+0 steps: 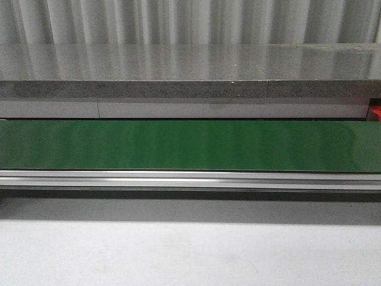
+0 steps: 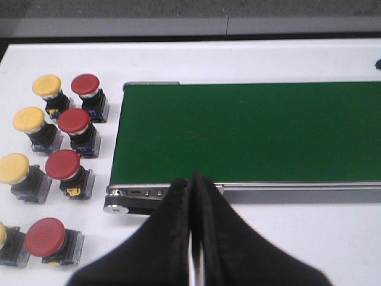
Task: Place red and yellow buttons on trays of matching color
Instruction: 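Move the left gripper down over a red button on the white panel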
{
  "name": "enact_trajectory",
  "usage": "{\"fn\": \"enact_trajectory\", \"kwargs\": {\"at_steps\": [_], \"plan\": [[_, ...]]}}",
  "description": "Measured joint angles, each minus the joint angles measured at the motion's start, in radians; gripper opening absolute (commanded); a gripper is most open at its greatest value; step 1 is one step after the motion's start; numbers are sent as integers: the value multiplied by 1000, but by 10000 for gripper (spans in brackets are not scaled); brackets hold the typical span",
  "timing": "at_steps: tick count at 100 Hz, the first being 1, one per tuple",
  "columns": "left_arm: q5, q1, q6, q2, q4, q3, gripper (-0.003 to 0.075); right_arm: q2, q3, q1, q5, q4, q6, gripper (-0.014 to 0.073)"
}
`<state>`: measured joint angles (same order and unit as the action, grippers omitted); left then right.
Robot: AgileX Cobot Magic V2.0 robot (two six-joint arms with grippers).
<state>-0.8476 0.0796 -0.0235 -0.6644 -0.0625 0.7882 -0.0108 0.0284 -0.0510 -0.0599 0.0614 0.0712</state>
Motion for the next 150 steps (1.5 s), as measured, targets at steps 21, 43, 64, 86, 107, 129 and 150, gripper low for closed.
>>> {"fn": "enact_trajectory", "kwargs": {"at_steps": [21, 43, 64, 86, 107, 129, 150], "plan": [[0, 0, -41, -78, 22, -43, 246, 0, 0, 0, 0, 0, 0, -67], [-10, 0, -135, -119, 44, -124, 632, 0, 0, 0, 0, 0, 0, -67], [25, -24, -379, -150, -45, -131, 636, 0, 0, 0, 0, 0, 0, -67], [28, -266, -494, -289, -70, -131, 636, 0, 0, 0, 0, 0, 0, -67], [51, -507, -410, -436, -28, -131, 636, 0, 0, 0, 0, 0, 0, -67], [138, -551, -370, -564, 23, -126, 636, 0, 0, 0, 0, 0, 0, -67], [168, -551, -362, -698, 27, -45, 636, 0, 0, 0, 0, 0, 0, -67]]}}
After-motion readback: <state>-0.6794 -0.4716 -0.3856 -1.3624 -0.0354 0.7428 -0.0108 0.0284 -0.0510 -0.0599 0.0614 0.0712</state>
